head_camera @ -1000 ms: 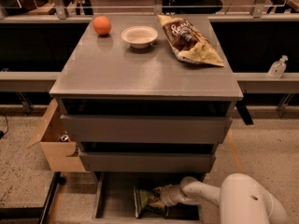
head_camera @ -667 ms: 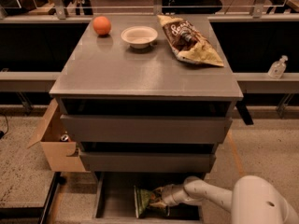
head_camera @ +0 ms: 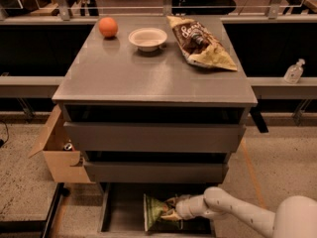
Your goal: Pick green jalapeno chip bag from bottom drawer and place on counter
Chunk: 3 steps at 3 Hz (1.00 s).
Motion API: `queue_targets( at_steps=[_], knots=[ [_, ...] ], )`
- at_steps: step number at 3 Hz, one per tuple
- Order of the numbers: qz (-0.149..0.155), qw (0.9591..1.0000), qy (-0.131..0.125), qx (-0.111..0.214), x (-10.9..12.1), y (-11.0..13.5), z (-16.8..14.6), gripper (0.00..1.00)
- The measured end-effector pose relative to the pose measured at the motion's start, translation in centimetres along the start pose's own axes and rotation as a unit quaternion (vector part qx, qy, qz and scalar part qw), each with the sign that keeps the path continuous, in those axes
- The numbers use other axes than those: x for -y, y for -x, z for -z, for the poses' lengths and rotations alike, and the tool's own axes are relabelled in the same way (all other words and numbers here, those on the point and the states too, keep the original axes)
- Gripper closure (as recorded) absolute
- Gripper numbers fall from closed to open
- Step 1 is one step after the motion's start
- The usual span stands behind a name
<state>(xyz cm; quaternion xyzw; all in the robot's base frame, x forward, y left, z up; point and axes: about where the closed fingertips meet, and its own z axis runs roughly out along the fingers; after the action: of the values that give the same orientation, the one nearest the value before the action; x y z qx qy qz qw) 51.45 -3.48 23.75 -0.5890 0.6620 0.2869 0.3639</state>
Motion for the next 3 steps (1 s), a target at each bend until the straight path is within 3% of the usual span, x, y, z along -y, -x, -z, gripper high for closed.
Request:
queue_targets(
  at_steps=[1, 3],
  knots=[
    [0.022, 0.9996, -0.008, 0.015, -0.1, 2.1, 3.2, 1.0],
    [0.029, 0.9994, -0.015, 0.014, 0.0, 2.7, 4.3, 1.0]
  ],
)
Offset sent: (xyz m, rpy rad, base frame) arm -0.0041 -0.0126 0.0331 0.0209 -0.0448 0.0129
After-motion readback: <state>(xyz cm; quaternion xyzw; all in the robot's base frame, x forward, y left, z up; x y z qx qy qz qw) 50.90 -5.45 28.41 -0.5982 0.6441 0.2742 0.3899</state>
